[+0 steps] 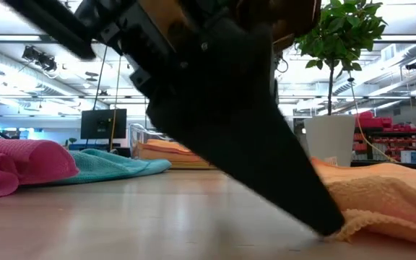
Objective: Fold microfiber towels
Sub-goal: Fold the orange microfiber towel
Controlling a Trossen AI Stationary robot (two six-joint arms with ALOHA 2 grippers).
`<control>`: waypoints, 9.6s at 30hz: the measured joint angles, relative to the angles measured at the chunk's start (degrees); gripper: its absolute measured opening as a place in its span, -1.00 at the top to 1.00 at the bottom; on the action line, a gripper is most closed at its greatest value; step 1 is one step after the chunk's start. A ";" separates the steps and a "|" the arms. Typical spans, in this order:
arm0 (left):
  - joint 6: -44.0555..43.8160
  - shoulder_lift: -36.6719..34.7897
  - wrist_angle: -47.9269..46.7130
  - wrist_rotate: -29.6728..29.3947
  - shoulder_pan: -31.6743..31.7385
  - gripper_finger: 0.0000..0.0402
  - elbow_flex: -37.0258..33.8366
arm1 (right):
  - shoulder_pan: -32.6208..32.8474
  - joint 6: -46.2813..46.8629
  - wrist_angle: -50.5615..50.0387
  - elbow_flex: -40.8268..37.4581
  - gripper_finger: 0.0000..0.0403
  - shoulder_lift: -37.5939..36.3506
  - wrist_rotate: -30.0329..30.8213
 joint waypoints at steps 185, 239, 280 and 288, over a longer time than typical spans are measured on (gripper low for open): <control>-13.03 0.00 -4.20 1.39 0.46 0.96 0.11 | 4.67 1.86 1.99 0.86 0.99 2.73 -3.57; -28.56 0.24 -1.51 2.31 -4.46 0.97 -0.02 | -31.18 -20.60 -20.04 -31.79 0.99 -34.81 -5.93; -27.04 0.17 -1.47 1.84 -4.03 0.89 0.02 | -28.11 -18.01 -21.20 -32.09 0.99 -32.50 -9.48; -26.96 0.17 -1.43 1.89 -3.58 0.95 0.02 | -27.85 -19.56 -23.85 -28.24 0.99 -40.01 -11.27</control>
